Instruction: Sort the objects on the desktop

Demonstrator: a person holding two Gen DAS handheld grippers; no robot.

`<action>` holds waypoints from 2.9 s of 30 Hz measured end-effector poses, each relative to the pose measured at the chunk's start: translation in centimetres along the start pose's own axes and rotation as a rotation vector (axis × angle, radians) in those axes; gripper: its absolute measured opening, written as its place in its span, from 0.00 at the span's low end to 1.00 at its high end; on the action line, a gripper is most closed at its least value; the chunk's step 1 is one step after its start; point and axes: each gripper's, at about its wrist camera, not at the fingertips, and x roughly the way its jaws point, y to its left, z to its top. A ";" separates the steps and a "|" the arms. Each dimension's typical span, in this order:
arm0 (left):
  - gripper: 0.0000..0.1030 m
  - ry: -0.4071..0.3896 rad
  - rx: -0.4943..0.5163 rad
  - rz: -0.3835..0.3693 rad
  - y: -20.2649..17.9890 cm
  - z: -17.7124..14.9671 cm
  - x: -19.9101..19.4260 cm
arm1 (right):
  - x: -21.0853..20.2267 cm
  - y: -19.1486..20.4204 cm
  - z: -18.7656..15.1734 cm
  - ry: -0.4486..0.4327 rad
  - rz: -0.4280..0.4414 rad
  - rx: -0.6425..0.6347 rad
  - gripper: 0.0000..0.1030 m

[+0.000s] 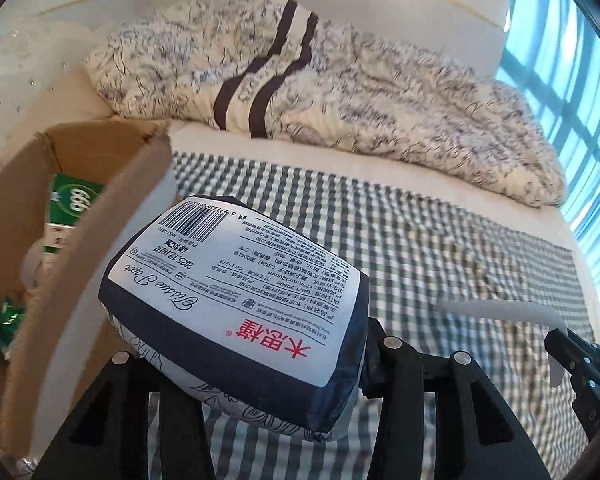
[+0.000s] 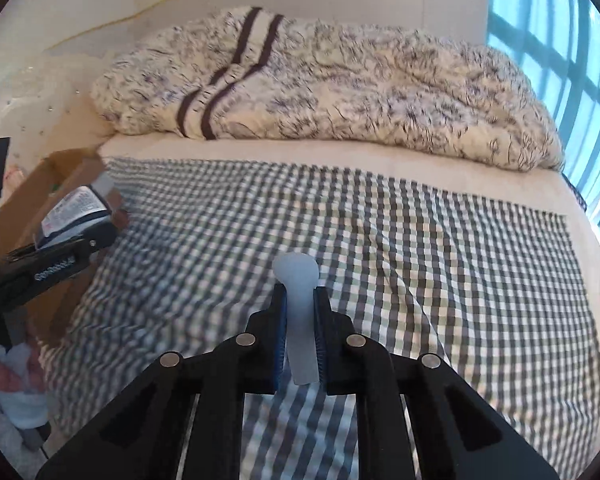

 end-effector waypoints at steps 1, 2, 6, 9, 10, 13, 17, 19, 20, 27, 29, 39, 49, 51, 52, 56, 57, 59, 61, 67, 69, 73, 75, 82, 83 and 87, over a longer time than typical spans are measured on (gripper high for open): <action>0.46 -0.008 0.002 -0.004 0.1 -0.2 -0.8 | -1.1 0.5 0.0 -0.013 -0.002 -0.006 0.11; 0.46 -0.018 0.002 -0.006 0.1 -0.4 -1.6 | -2.1 0.9 0.0 -0.026 -0.006 -0.013 0.11; 0.46 -0.059 0.009 -0.023 0.7 -0.8 -5.0 | -5.6 3.3 -0.1 -0.075 -0.004 -0.041 0.11; 0.46 -0.094 0.008 -0.026 1.9 -0.7 -7.6 | -7.5 5.3 0.2 -0.101 0.006 -0.063 0.11; 0.46 -0.107 0.004 -0.025 2.5 -0.5 -8.4 | -8.1 6.3 0.4 -0.108 0.013 -0.073 0.11; 0.46 -0.144 -0.012 -0.008 4.5 0.3 -10.5 | -9.7 9.0 1.3 -0.123 0.074 -0.091 0.11; 0.46 -0.178 -0.049 0.019 8.3 2.4 -12.9 | -11.8 13.8 4.0 -0.173 0.158 -0.138 0.11; 0.46 -0.191 -0.056 0.036 10.2 3.4 -13.7 | -12.8 16.6 5.8 -0.217 0.180 -0.181 0.11; 0.46 -0.197 -0.057 0.049 11.2 3.8 -13.9 | -13.1 17.7 6.5 -0.236 0.190 -0.196 0.11; 0.46 -0.158 -0.099 0.091 16.8 4.1 -11.8 | -10.3 26.9 11.5 -0.241 0.306 -0.283 0.11; 0.46 -0.137 -0.126 0.094 18.4 3.6 -10.5 | -8.4 29.0 11.8 -0.213 0.311 -0.304 0.11; 0.87 -0.067 -0.185 0.105 22.4 1.8 -6.4 | 0.2 32.6 11.7 -0.103 0.269 -0.295 0.56; 1.00 -0.059 -0.227 0.166 22.1 1.1 -6.7 | -0.9 25.7 11.5 -0.170 0.242 -0.088 0.90; 1.00 -0.064 -0.213 0.171 21.3 1.1 -7.2 | -1.6 23.9 11.0 -0.170 0.231 -0.062 0.90; 1.00 -0.070 -0.202 0.173 20.7 1.1 -7.6 | -1.9 22.9 10.7 -0.170 0.225 -0.045 0.90; 1.00 -0.104 -0.167 0.162 18.0 1.2 -9.6 | -3.5 17.9 9.1 -0.179 0.196 0.046 0.90; 1.00 -0.112 -0.158 0.159 17.3 1.2 -10.0 | -4.0 16.6 8.6 -0.180 0.186 0.065 0.90; 1.00 -0.134 -0.134 0.147 15.5 1.0 -11.1 | -4.8 14.0 7.3 -0.184 0.155 0.107 0.90; 1.00 -0.155 -0.106 0.132 13.6 0.7 -11.9 | -5.7 11.8 6.0 -0.186 0.125 0.138 0.90; 1.00 -0.174 -0.030 0.102 7.9 -1.0 -12.3 | -7.5 5.4 1.3 -0.181 0.019 0.216 0.90; 1.00 -0.174 -0.012 0.087 6.1 -2.0 -12.0 | -7.6 3.8 -0.4 -0.171 -0.004 0.238 0.90; 1.00 -0.153 0.002 0.054 3.2 -4.0 -11.2 | -8.1 1.4 -3.3 -0.159 -0.046 0.248 0.90; 1.00 -0.146 0.018 0.045 2.1 -5.0 -10.7 | -8.2 0.5 -4.7 -0.165 -0.069 0.246 0.90; 1.00 -0.119 0.066 0.050 -0.1 -8.9 -8.3 | -5.5 -1.8 -9.7 -0.104 -0.082 0.316 0.90; 1.00 -0.110 0.078 0.052 -0.4 -9.3 -7.8 | -5.0 -1.9 -10.1 -0.093 -0.087 0.317 0.90; 1.00 -0.083 0.087 0.054 -0.9 -10.1 -5.3 | -2.6 -2.5 -11.3 -0.044 -0.106 0.323 0.90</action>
